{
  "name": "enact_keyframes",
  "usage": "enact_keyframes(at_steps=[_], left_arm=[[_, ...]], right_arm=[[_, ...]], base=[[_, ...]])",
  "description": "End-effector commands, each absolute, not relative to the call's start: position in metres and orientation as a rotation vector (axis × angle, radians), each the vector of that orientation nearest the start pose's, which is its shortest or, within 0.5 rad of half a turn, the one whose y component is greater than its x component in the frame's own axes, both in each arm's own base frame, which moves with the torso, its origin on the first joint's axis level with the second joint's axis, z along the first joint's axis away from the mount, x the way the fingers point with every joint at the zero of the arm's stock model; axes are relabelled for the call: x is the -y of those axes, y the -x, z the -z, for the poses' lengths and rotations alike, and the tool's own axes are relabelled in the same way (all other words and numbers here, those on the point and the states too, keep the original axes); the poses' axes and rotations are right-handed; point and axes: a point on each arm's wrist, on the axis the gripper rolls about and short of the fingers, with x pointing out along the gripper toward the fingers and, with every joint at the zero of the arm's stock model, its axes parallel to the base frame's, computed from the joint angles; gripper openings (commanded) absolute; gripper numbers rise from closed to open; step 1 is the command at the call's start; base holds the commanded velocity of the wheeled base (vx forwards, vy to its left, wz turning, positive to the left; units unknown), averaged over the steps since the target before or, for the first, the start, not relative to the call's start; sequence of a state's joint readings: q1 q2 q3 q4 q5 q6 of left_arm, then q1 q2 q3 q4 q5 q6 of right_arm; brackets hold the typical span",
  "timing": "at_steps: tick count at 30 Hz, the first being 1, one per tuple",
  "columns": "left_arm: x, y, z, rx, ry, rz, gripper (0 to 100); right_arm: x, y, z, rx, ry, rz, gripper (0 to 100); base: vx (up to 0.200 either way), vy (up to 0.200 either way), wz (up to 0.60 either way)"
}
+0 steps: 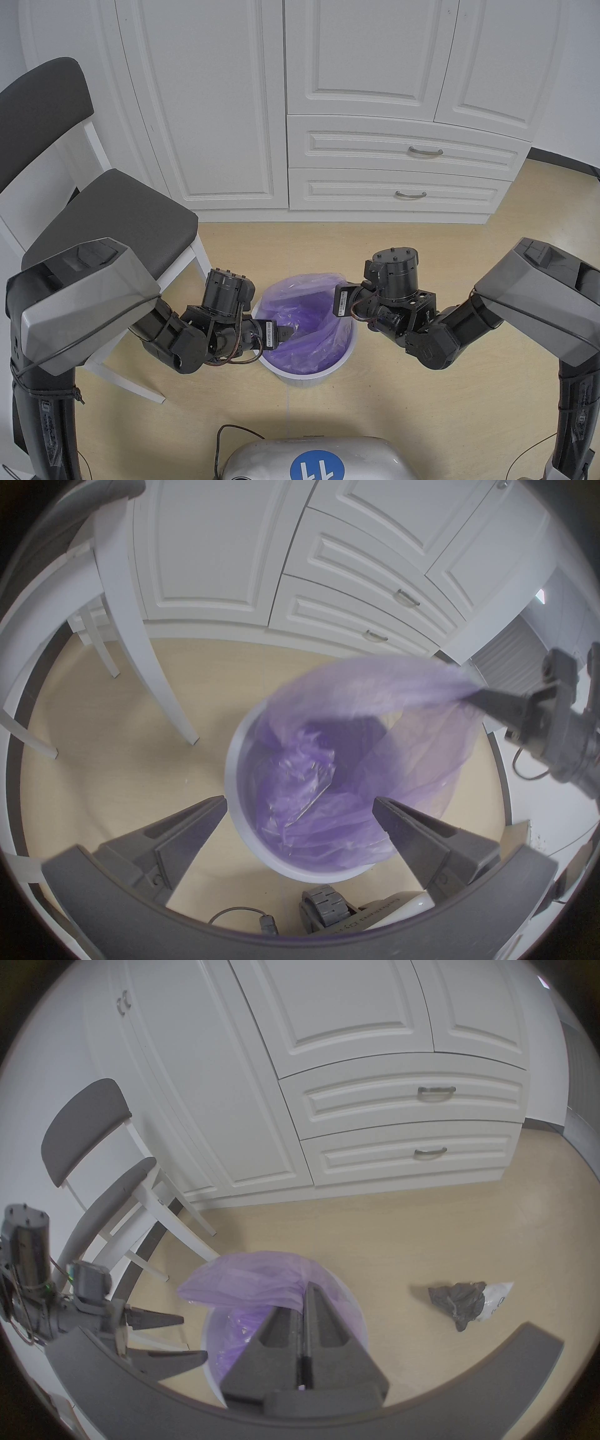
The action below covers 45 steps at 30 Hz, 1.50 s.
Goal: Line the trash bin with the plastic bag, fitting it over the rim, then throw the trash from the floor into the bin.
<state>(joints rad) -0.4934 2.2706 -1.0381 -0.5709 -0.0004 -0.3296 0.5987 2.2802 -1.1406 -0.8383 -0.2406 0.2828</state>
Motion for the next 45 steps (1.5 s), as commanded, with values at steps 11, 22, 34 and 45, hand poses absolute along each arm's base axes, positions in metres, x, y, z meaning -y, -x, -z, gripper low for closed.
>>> enact_keyframes(at_steps=[11,22,34,45], left_arm=[[0.208,-0.368,0.007,-0.589,0.225,0.366,100],[0.22,-0.362,0.019,-0.607,0.222,0.397,100],[0.217,-0.363,0.017,-0.611,0.222,0.384,0],[0.182,-0.357,-0.02,-0.583,0.126,0.35,0]], right_arm=[[-0.224,-0.354,-0.085,-0.31,-0.116,-0.305,0],[-0.223,-0.354,-0.085,-0.308,-0.115,-0.304,0],[-0.215,-0.36,-0.086,-0.305,-0.115,-0.282,0],[-0.187,-0.367,-0.075,-0.327,0.023,-0.231,0]], base=[[0.0,0.0,0.0],[0.0,0.0,0.0],[0.0,0.0,0.0],[0.0,0.0,0.0]])
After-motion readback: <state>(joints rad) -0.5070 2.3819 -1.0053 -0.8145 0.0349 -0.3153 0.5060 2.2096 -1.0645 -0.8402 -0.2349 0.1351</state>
